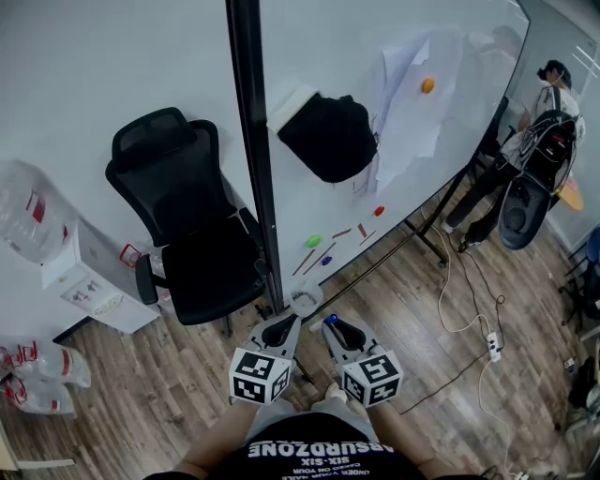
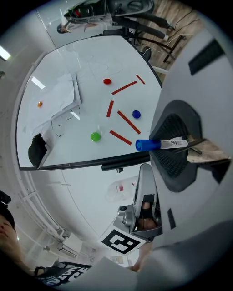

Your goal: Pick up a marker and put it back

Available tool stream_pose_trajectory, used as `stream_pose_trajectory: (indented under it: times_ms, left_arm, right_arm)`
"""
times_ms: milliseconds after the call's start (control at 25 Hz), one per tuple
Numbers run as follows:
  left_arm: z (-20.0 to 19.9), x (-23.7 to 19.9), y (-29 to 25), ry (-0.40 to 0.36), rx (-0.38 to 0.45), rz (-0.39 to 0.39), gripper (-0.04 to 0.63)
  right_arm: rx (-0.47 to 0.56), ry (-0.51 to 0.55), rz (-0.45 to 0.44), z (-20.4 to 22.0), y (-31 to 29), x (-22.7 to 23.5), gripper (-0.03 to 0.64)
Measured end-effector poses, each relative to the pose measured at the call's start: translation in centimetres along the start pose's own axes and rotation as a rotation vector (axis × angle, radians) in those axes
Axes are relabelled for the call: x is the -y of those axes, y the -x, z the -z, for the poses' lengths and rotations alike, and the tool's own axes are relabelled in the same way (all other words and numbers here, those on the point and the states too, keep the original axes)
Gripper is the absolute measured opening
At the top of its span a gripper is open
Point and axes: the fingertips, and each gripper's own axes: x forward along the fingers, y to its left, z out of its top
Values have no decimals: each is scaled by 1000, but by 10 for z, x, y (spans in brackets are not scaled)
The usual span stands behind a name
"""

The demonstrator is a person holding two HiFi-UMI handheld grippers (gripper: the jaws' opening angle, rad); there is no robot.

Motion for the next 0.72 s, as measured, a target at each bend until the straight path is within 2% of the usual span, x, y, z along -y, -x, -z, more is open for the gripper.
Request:
stream_pose_trajectory:
  times_ms: [400,720]
  left_arm:
    - [-5,-7,-4,1,4,-7,8]
    - [-9,-14,-6,4,10,-18,8]
  right_arm:
    - [9,9,-7,-9,-3,2,61]
    - [108,28,-14,-56,9,6,61]
